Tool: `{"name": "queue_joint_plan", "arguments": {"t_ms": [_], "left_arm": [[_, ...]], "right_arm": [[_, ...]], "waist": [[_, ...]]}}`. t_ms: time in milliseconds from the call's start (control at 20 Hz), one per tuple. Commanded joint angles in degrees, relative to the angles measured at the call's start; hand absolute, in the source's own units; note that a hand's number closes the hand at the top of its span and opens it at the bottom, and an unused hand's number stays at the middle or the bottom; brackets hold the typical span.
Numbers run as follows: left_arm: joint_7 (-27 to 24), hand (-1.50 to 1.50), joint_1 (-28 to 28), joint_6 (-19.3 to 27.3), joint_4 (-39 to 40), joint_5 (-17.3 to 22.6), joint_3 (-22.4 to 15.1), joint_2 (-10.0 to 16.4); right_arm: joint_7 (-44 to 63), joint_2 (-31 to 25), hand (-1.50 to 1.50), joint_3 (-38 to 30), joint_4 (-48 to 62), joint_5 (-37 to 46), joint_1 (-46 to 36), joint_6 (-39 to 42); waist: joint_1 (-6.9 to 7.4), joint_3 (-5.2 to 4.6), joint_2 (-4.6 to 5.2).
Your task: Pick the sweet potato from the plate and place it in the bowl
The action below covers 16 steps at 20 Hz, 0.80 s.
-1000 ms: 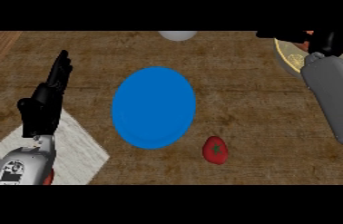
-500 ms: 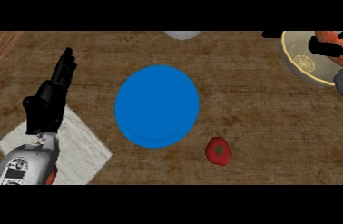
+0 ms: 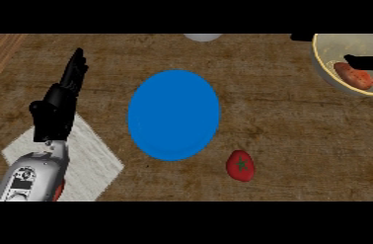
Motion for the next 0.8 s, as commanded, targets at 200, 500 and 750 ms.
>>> {"name": "queue_joint_plan", "arguments": {"t_ms": [200,500,750], "left_arm": [[-2.0,0.00,1.3,-1.3,0.2,1.0,1.5,1.0],[-1.8,0.00,0.9,-1.1,1.6,1.1,2.5,0.4],[-0.8,0.00,2.5,-2.6,-0.4,1.7,3.8,1.8]], "right_arm": [[-16.9,-0.6,-1.50,-9.7,-1.0,-9.4,2.8,3.7],[-23.2,-2.2,-1.50,-15.1,1.4,-14.0,4.4,7.4],[-26.2,-3.7,-1.50,-18.6,1.0,-18.2,6.7,14.3]], "waist": [[0.00,-0.01,-0.22],[-1.34,-0.21,-0.81],[-2.26,-0.31,-1.43]]}}
